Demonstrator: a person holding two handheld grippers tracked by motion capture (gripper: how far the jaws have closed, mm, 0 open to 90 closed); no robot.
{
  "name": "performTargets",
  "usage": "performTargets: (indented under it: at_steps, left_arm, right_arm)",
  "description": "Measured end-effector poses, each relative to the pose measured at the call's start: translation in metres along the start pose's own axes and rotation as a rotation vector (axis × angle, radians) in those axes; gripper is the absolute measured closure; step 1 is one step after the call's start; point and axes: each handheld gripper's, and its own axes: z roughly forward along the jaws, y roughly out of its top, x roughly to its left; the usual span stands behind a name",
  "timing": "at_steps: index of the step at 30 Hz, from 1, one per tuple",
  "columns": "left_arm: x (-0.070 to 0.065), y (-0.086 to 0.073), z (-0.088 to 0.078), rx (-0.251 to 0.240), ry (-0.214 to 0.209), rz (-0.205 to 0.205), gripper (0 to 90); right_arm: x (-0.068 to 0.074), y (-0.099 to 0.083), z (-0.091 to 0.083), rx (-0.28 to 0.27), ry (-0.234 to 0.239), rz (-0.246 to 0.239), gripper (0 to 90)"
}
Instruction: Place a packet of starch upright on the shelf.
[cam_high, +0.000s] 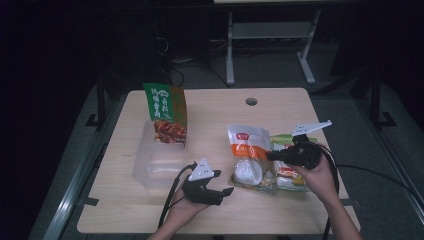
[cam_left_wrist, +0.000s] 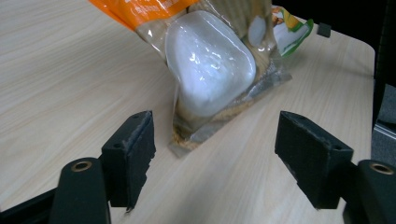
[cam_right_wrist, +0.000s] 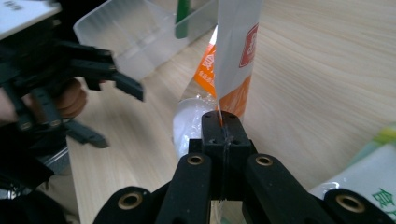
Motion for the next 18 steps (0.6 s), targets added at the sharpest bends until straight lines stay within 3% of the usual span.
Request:
performTargets:
  at_steps: [3,6,9,12,15,18]
  left_arm:
    - [0.003,0.004,0.012,0.005,-0.002,-0.014,32.6]
    - [0.007,0.008,0.023,0.013,0.0,-0.036,35.7]
    - [0.012,0.012,0.032,0.026,0.009,-0.042,38.2]
    - [0.018,0.017,0.042,0.027,-0.004,-0.074,40.5]
    - [0.021,0.022,0.048,0.023,-0.028,-0.111,45.1]
    - [0.024,0.026,0.051,0.008,-0.082,-0.146,58.1]
  right_arm:
    - [0.004,-0.003,-0.002,-0.012,0.035,-0.038,89.9]
    - [0.006,-0.009,-0.004,-0.016,0.039,-0.06,89.9]
    - [0.005,-0.014,-0.005,-0.035,0.043,-0.065,89.9]
    - [0.004,-0.016,-0.006,-0.046,0.052,-0.075,89.9]
    - [0.005,-0.015,-0.006,-0.043,0.051,-0.083,89.9]
    - [0.006,-0.015,-0.005,-0.041,0.05,-0.086,89.9]
